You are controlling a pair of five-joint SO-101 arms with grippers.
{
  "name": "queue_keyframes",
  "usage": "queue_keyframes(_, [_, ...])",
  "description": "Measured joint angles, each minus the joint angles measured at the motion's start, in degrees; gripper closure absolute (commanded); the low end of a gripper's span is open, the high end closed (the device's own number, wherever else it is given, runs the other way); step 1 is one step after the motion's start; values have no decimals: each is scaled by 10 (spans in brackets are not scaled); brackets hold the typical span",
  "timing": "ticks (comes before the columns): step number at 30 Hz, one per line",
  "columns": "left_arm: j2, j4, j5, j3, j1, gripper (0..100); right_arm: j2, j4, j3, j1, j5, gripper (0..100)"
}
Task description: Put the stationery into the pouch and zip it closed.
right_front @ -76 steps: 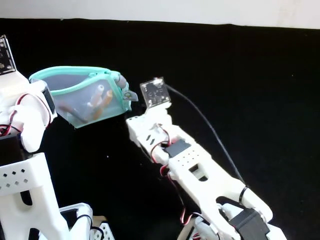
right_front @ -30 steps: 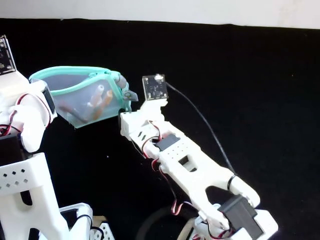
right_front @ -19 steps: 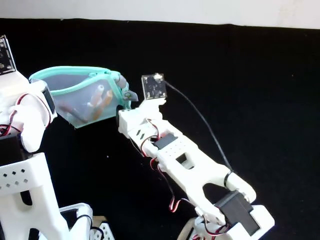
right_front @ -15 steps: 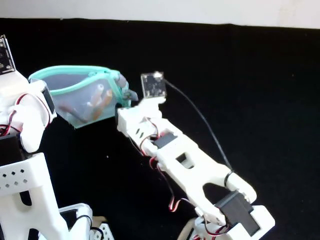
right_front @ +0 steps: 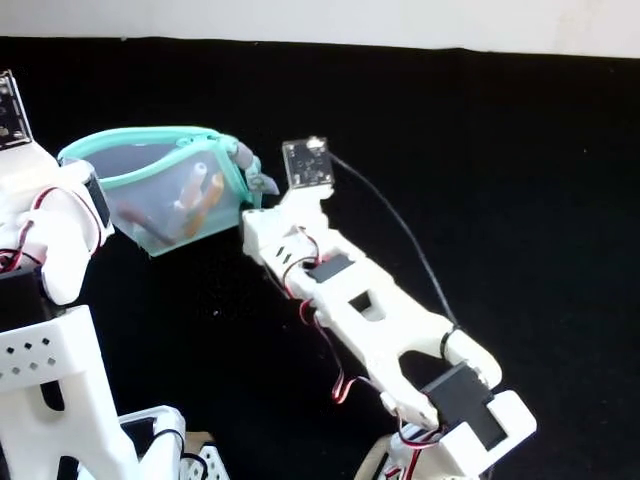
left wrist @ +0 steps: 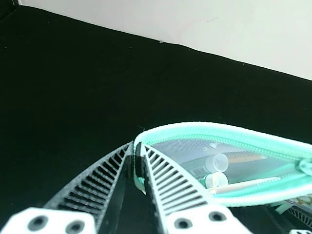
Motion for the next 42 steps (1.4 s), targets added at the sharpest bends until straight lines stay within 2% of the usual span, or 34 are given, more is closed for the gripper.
queue_keyframes(8, [0, 0, 0, 0, 0, 993, -41, 0, 4, 43, 0, 991])
queue_keyframes(19, [4, 0, 0, 0, 0, 993, -153, 5, 108, 67, 10, 991])
queue_keyframes(25, [4, 0, 0, 0, 0, 993, -245, 121, 120, 70, 80, 991])
queue_keyframes(35, [4, 0, 0, 0, 0, 993, -389, 302, 120, 70, 87, 991])
queue_keyframes(42, [4, 0, 0, 0, 0, 993, -431, 548, -14, 73, 91, 991])
